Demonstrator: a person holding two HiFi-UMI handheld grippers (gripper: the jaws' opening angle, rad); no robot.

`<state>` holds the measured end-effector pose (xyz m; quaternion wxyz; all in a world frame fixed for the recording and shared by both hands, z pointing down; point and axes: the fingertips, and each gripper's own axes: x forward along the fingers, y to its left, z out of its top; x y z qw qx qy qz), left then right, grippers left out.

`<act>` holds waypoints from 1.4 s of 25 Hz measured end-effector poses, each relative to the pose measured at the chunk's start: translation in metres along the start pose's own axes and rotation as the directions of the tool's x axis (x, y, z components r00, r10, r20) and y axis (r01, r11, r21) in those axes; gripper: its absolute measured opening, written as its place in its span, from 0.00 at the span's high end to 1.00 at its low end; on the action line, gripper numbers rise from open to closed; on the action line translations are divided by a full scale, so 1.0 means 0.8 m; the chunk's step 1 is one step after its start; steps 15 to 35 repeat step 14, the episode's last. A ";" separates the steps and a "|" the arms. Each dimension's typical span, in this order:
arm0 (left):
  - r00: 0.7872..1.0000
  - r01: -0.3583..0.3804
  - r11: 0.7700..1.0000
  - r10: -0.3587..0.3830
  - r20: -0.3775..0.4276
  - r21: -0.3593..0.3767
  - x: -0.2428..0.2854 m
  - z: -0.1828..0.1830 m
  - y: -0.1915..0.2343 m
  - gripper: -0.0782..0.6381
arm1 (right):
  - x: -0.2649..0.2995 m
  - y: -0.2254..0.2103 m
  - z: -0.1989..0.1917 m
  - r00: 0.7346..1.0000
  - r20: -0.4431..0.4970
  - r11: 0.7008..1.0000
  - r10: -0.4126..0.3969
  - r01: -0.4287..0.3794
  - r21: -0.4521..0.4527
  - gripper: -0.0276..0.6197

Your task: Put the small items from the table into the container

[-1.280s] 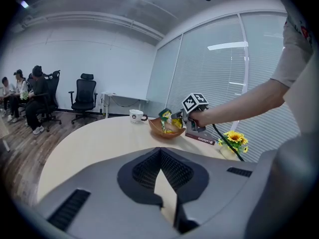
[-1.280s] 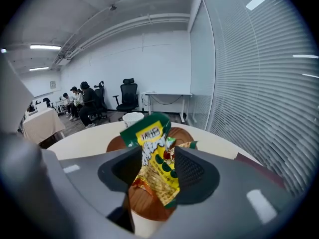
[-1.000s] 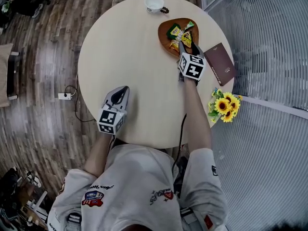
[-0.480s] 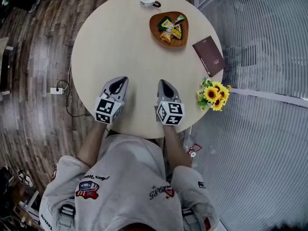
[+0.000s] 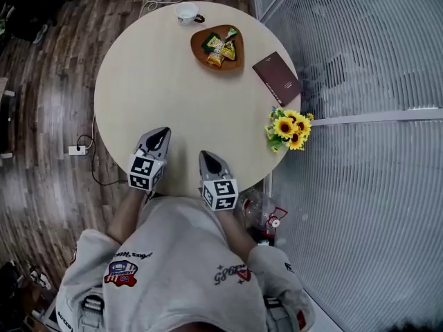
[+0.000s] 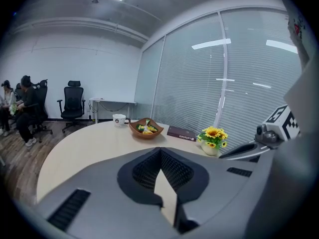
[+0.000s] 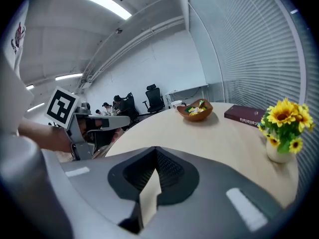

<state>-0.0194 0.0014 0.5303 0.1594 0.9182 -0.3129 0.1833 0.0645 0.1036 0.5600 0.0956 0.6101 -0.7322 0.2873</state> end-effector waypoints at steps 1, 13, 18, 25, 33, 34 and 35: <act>1.000 0.001 1.000 -0.001 0.001 0.001 -0.002 0.001 -0.004 0.88 | -0.001 0.001 0.009 1.000 0.013 1.000 0.003 -0.003 -0.018 0.96; 0.999 0.021 0.997 -0.024 0.046 0.080 -0.007 0.046 -0.030 0.88 | -0.021 -0.007 0.088 0.995 0.099 0.993 0.009 0.003 -0.115 0.96; 0.999 0.020 0.996 -0.024 0.049 0.089 -0.008 0.048 -0.030 0.88 | -0.022 -0.009 0.095 0.995 0.101 0.992 0.007 0.006 -0.124 0.96; 0.999 0.020 0.996 -0.024 0.049 0.089 -0.008 0.048 -0.030 0.88 | -0.022 -0.009 0.095 0.995 0.101 0.992 0.007 0.006 -0.124 0.96; 0.999 0.020 0.996 -0.024 0.049 0.089 -0.008 0.048 -0.030 0.88 | -0.022 -0.009 0.095 0.995 0.101 0.992 0.007 0.006 -0.124 0.96; 0.999 0.020 0.996 -0.024 0.049 0.089 -0.008 0.048 -0.030 0.88 | -0.022 -0.009 0.095 0.995 0.101 0.992 0.007 0.006 -0.124 0.96; 0.999 0.020 0.996 -0.024 0.049 0.089 -0.008 0.048 -0.030 0.88 | -0.022 -0.009 0.095 0.995 0.101 0.992 0.007 0.006 -0.124 0.96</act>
